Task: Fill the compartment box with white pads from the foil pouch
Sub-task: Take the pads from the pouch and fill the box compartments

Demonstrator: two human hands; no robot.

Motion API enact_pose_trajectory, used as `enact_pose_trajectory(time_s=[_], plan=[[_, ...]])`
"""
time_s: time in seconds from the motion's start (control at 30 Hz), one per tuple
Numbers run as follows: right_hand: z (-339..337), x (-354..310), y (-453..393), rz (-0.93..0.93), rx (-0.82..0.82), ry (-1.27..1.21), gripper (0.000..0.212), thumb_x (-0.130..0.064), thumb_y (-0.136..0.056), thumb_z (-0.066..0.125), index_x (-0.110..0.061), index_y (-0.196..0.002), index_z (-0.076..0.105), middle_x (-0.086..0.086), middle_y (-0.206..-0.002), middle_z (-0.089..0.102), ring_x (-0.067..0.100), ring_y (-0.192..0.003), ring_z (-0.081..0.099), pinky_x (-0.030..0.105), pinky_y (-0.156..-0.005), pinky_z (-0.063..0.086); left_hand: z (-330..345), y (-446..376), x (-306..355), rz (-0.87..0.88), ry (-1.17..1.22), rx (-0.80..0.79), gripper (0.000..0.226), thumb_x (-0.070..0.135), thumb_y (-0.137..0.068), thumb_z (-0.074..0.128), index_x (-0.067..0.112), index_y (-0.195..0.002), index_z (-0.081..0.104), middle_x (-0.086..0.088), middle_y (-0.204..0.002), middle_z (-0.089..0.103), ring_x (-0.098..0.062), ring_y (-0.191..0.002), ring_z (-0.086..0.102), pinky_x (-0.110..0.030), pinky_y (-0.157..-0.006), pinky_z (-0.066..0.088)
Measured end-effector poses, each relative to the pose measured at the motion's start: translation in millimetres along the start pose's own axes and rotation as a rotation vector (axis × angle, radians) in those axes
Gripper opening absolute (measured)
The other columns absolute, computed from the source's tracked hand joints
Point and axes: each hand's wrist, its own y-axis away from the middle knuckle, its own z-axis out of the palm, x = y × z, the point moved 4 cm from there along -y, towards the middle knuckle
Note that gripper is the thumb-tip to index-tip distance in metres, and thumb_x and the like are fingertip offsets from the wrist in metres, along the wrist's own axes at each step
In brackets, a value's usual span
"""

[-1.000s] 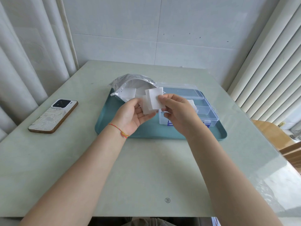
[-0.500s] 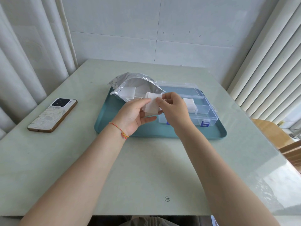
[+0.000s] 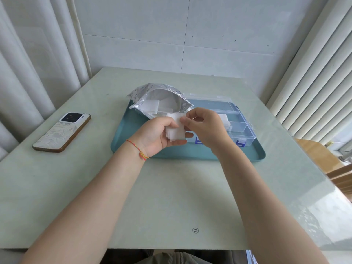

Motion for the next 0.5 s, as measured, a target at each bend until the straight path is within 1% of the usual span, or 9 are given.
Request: enact_pose_trajectory(time_s=[0.07,0.13,0.17,0.23,0.3,0.33,0.4,0.43,0.5], plan=[[-4,1,-2,-0.041,-0.019,0.094,0.011,-0.020,-0.089,0.070,-0.011,-0.084,0.067,-0.004,-0.082,0.062,-0.008,-0.063,0.054,0.005,-0.054,0.036,0,1,0,-0.012,-0.021,-0.022,0.039,0.004,-0.094,0.034,0.008,-0.117,0.064,-0.010,-0.092,0.067,-0.027,-0.088,0.069,-0.028,-0.063,0.056],[-7,1,-2,-0.052,-0.035,0.151,0.012,-0.028,-0.087,0.072,-0.019,-0.082,0.068,-0.012,-0.090,0.057,-0.008,-0.077,0.053,0.003,-0.061,0.035,0,2,-1,-0.036,-0.040,-0.035,0.036,0.005,-0.093,0.035,0.009,-0.113,0.065,-0.010,-0.086,0.064,-0.028,-0.087,0.069,-0.028,-0.060,0.055],[-7,0,-1,-0.055,-0.052,0.152,0.014,-0.030,-0.087,0.072,-0.017,-0.082,0.069,-0.014,-0.089,0.057,-0.006,-0.081,0.052,0.003,-0.062,0.034,0,2,-1,-0.047,-0.056,-0.040,0.032,0.005,-0.093,0.037,0.008,-0.108,0.065,-0.011,-0.085,0.064,-0.028,-0.085,0.069,-0.028,-0.058,0.054],[-3,-1,1,-0.057,-0.105,0.128,0.023,-0.031,-0.089,0.070,-0.009,-0.084,0.071,-0.011,-0.078,0.060,-0.003,-0.078,0.051,0.007,-0.062,0.034,3,3,-3,-0.057,-0.102,-0.051,0.026,0.005,-0.090,0.041,0.006,-0.102,0.064,-0.012,-0.085,0.065,-0.028,-0.080,0.069,-0.026,-0.056,0.053],[1,-1,4,-0.030,-0.173,0.070,0.026,-0.031,-0.092,0.067,-0.006,-0.085,0.072,-0.002,-0.068,0.059,0.006,-0.067,0.050,0.015,-0.063,0.038,4,3,-4,-0.055,-0.116,-0.059,0.032,0.005,-0.090,0.037,0.005,-0.107,0.064,-0.013,-0.088,0.068,-0.027,-0.080,0.070,-0.025,-0.055,0.053],[3,-2,5,-0.005,-0.205,0.032,0.026,-0.032,-0.092,0.066,-0.008,-0.086,0.072,0.002,-0.068,0.059,0.009,-0.064,0.049,0.019,-0.064,0.040,5,3,-3,-0.056,-0.105,-0.057,0.036,0.004,-0.092,0.033,0.006,-0.109,0.065,-0.013,-0.090,0.068,-0.026,-0.081,0.070,-0.025,-0.055,0.053],[4,-1,6,0.056,-0.257,-0.005,0.024,-0.037,-0.086,0.069,-0.014,-0.090,0.073,0.005,-0.075,0.064,0.013,-0.067,0.052,0.028,-0.067,0.042,4,2,-2,-0.054,-0.077,-0.069,0.045,0.003,-0.094,0.027,0.012,-0.105,0.070,-0.011,-0.095,0.071,-0.025,-0.083,0.071,-0.025,-0.057,0.054],[4,0,6,0.077,-0.272,-0.005,0.024,-0.038,-0.083,0.072,-0.015,-0.091,0.073,0.004,-0.080,0.067,0.013,-0.067,0.054,0.028,-0.066,0.043,5,3,-2,-0.052,-0.071,-0.089,0.048,0.003,-0.094,0.026,0.017,-0.104,0.072,-0.007,-0.096,0.072,-0.024,-0.084,0.071,-0.024,-0.058,0.054],[5,0,6,0.063,-0.290,0.028,0.021,-0.032,-0.081,0.077,-0.014,-0.091,0.072,-0.004,-0.088,0.067,0.008,-0.066,0.057,0.020,-0.062,0.043,8,4,-1,-0.052,-0.052,-0.120,0.049,0.005,-0.094,0.026,0.020,-0.106,0.071,-0.001,-0.096,0.074,-0.019,-0.084,0.071,-0.024,-0.061,0.055]])
